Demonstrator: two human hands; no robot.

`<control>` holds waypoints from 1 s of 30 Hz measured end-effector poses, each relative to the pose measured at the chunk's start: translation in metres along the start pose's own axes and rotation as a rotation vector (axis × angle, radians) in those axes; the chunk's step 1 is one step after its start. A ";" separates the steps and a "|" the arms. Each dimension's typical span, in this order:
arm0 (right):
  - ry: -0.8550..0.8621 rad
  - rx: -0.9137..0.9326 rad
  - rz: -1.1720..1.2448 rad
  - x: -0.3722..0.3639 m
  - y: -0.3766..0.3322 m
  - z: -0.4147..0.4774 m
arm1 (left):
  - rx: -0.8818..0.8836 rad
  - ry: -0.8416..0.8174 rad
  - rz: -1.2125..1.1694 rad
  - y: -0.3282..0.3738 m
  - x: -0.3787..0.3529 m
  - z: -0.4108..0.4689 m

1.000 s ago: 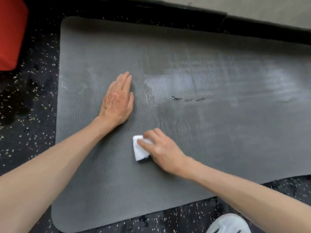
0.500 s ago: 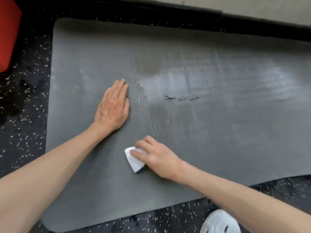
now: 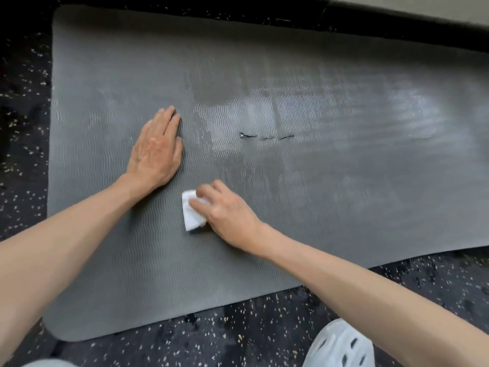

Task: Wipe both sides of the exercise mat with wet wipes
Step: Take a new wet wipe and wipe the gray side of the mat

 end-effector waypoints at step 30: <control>-0.136 0.280 -0.041 0.014 -0.023 -0.088 | 0.066 -0.053 0.000 0.017 -0.009 -0.051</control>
Point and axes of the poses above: each hand's wrist, its own z-axis towards the middle knuckle, its own x-axis out of the back of the hand, y = z × x, the point moved 5 cm from there along z, towards the middle knuckle, and after that the axes turned 9 degrees about x, right-handed, at the moved point
